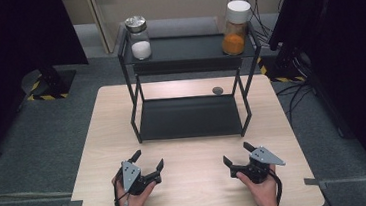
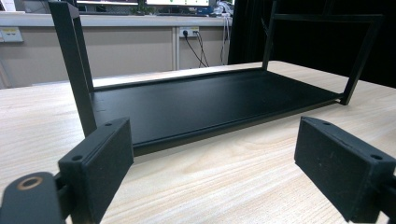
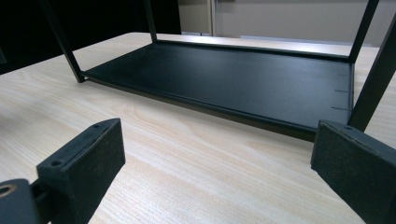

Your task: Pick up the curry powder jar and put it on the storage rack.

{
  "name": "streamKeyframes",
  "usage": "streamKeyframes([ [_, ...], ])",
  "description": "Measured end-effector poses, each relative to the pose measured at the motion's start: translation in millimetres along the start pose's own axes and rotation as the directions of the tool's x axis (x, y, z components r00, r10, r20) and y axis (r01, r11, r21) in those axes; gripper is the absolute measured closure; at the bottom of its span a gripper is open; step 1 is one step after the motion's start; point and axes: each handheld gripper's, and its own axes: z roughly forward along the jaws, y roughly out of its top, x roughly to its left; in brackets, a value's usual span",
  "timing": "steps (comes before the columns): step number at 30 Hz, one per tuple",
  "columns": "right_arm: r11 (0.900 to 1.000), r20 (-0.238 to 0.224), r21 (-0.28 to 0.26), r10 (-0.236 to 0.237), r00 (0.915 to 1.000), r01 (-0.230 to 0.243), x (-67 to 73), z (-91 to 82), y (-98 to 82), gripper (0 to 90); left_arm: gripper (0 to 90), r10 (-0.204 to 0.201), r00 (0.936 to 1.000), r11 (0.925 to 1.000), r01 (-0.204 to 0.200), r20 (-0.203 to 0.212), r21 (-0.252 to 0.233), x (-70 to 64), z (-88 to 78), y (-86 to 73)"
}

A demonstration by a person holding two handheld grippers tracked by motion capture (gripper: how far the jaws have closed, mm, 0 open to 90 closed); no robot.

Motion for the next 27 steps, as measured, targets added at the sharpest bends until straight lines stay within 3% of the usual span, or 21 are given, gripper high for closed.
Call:
streamKeyframes([
  [27,1.0,-0.001,-0.002,0.015,0.9999,-0.015,-1.8,0.3,-6.5,3.4,11.2,-0.002,1.0,1.0,0.002,-0.001,0.002,0.1,0.2,0.4],
])
